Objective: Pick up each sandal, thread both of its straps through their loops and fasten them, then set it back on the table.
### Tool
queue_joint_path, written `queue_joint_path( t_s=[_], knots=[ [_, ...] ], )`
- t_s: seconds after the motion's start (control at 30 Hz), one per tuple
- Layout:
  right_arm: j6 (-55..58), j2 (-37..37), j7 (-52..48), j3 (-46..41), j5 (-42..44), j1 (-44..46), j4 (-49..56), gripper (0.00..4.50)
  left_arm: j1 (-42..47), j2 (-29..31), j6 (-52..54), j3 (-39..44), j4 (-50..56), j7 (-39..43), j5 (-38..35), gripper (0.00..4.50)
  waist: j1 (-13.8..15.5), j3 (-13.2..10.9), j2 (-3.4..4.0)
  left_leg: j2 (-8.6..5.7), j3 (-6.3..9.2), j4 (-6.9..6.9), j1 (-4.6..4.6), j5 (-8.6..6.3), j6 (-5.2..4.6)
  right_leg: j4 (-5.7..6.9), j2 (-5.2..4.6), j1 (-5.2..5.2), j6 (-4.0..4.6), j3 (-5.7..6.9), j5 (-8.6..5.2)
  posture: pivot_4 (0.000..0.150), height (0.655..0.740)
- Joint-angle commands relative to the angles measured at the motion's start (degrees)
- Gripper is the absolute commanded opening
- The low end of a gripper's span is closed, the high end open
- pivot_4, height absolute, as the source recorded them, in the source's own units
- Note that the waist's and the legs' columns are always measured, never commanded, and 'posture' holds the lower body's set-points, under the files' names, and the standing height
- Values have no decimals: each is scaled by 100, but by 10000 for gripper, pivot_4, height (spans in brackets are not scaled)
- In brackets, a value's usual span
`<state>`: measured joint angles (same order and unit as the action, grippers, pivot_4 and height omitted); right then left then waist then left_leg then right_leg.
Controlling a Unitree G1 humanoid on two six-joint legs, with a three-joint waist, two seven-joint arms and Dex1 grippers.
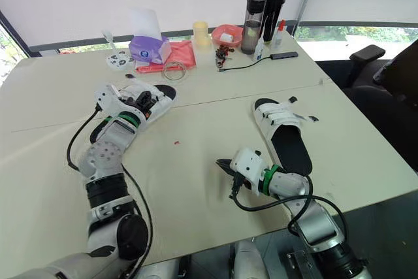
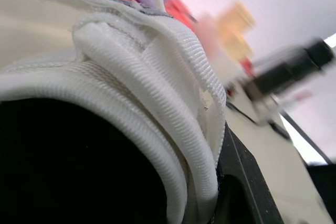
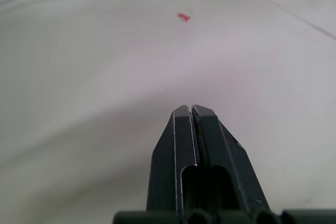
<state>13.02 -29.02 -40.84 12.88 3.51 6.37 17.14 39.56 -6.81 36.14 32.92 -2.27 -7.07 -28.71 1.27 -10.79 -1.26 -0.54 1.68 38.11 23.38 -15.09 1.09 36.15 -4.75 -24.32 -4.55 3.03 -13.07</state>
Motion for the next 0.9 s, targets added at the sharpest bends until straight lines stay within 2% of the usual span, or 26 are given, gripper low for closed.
queue_joint_path(
  t_s=[0.03, 0.4, 0.57, 0.73, 0.87, 0.9],
  knots=[
    [-165, 46, -17, -20, 33, 91, -19, 0, 329, -69, -914, 41, -223, -372, -9, 448, 34, 0, 0, -2, -4, 0, 0, 0, 0, -1, 0, 0, 0, 0, 0, 1500, 7400],
    [-225, 149, 8, 4, 0, 241, -193, 0, 1029, 7, -3454, 354, -2419, -163, -381, 448, 93, 0, -1, -6, -18, 2, 1, 0, 0, -3, 3, 1, 0, 3, 1, 1500, 7400],
    [-252, 98, -19, -15, -8, 207, -183, 0, 1018, 110, -3831, 162, -2859, 35, -366, 448, 85, 0, -1, -6, -18, 2, 1, 0, -1, -2, 4, 0, -1, 4, 1, 1500, 7400],
    [-272, 93, -32, -12, -20, 225, -227, 0, 725, 176, -3808, 35, -2756, 38, -328, 21765, 84, 0, -1, -6, -18, 3, 1, 0, -1, -2, 4, 2, -2, 4, 2, 1500, 7400],
    [-323, 89, -55, -10, -35, 209, -293, 0, 341, 169, -3521, -132, -2223, -176, -338, 42978, 84, 0, -1, -5, -17, 3, -1, 0, 0, 0, 4, 3, -2, 4, 2, 1500, 7400],
    [-333, 89, -58, -12, -35, 208, -309, 0, 199, 159, -3301, -225, -1959, -227, -375, 44592, 76, 2, 0, -4, -16, 3, -1, 0, 0, 0, 4, 3, -2, 4, 2, 1500, 7400]
  ],
)
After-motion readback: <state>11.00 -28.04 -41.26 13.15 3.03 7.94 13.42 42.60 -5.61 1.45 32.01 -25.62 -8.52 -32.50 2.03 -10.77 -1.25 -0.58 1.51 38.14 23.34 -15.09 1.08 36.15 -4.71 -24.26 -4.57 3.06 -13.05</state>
